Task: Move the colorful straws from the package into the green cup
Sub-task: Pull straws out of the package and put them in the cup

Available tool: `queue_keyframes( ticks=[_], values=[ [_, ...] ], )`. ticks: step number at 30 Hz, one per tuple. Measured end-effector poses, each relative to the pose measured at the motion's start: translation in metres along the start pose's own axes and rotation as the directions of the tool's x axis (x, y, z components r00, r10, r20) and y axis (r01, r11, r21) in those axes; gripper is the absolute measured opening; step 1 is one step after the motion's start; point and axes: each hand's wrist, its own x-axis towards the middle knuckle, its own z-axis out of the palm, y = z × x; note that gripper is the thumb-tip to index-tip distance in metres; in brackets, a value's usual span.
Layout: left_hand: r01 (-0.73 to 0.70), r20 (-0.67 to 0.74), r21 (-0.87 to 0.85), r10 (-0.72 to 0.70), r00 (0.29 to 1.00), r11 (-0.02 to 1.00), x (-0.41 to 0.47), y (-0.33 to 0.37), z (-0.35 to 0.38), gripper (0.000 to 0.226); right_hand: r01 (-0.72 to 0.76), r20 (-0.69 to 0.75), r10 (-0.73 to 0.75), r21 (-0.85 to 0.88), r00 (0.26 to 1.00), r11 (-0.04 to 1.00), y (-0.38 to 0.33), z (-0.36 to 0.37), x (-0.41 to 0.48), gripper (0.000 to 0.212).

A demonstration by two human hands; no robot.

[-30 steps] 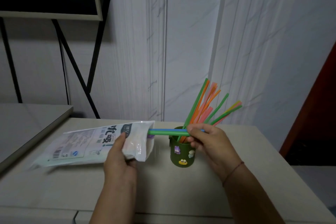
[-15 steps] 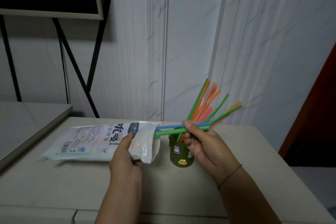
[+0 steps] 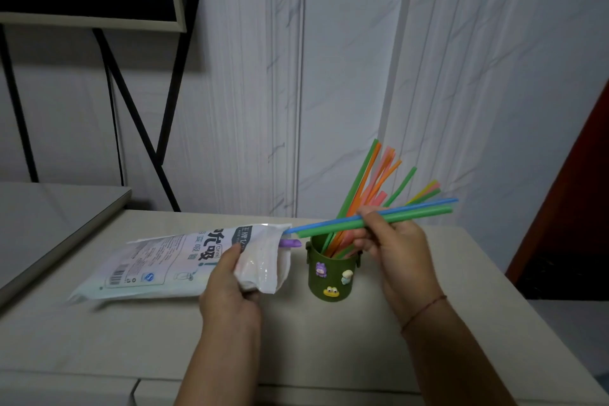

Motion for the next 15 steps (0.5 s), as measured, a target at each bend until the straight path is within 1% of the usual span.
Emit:
queue_keyframes(
  ticks=[4,9,12,15],
  values=[
    [-0.007,-0.026,0.000,0.007,1.000,1.000,0.003,0.003,-0.002,0.045,0.049,-0.137,-0.052,-0.027,0.989,0.998,-0.012,-0.026,0.010,0.015],
    [-0.009,-0.023,0.016,0.009,1.000,1.000,0.002,0.001,-0.003,0.036,0.115,-0.251,-0.145,-0.130,0.957,0.985,-0.017,-0.045,0.019,0.011],
    [-0.003,-0.019,0.009,0.003,1.000,1.000,0.001,0.000,-0.003,0.037,0.135,-0.275,-0.197,-0.228,0.941,0.964,-0.016,-0.049,0.021,0.009],
    [0.008,-0.007,0.012,-0.008,1.000,1.000,0.000,-0.002,-0.003,0.039,0.130,-0.225,-0.211,-0.329,0.951,0.935,-0.009,-0.046,0.023,0.009]
  ],
)
